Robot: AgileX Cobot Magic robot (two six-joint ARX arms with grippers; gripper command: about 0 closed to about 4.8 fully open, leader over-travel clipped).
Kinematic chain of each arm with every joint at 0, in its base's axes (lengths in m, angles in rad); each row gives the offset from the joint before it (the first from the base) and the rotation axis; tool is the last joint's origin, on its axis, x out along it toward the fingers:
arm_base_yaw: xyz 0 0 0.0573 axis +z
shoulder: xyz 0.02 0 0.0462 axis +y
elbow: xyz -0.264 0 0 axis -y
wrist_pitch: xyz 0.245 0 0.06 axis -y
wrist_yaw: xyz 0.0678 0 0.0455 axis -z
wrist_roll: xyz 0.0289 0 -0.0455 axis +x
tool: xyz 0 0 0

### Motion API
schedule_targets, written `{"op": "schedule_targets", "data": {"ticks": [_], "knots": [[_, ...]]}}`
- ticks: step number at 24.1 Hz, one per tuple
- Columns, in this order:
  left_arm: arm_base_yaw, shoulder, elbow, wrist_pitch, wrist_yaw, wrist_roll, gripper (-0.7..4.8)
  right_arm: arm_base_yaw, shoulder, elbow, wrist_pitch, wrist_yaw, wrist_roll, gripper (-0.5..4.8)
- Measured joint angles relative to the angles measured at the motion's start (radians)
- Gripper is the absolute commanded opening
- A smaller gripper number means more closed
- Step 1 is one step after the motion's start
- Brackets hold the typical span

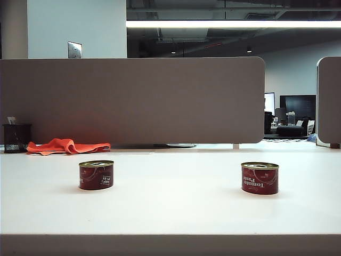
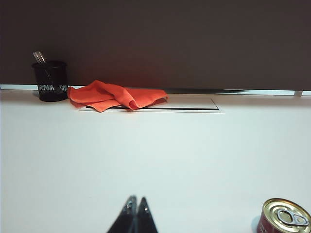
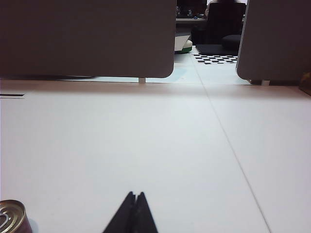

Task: Stack a can of tomatoes on the right onto the can of tomatoes on the left.

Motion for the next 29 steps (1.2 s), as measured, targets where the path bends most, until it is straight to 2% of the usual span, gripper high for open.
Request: {"op": "schedule_targets", "data": {"ticks": [12,15,17,23,25,27,29], "knots": [[0.0,0.0,0.0,0.001,0.0,-0.004,-0.05,0.0,0.0,0.0,0.0,0.0,0.001,-0.06],[0.0,0.003,0.029,-0.018,0.0,-0.054,-0.05,0.003,0.0,0.0,0.025,-0.001,0.049,-0.06],[0.0,0.001,0.106,-0.092,0.006,-0.105,-0.05,0.004,0.0,0.011,0.105,-0.02,0.116,-0.06],[0.0,0.007,0.283,-0.198,0.061,-0.116,-0.05,0.004,0.002,0.244,0.066,-0.114,0.133,-0.06],[0.0,0.039,0.394,-0.198,0.067,-0.116,-0.05,0.003,0.031,0.387,-0.08,-0.114,0.133,-0.06],[0.0,0.13,0.516,-0.275,0.097,-0.107,-0.05,0.003,0.092,0.528,-0.215,-0.102,0.129,-0.06],[0.0,0.201,0.576,-0.326,0.13,-0.093,-0.05,0.003,0.134,0.597,-0.257,-0.095,0.121,-0.06]]}}
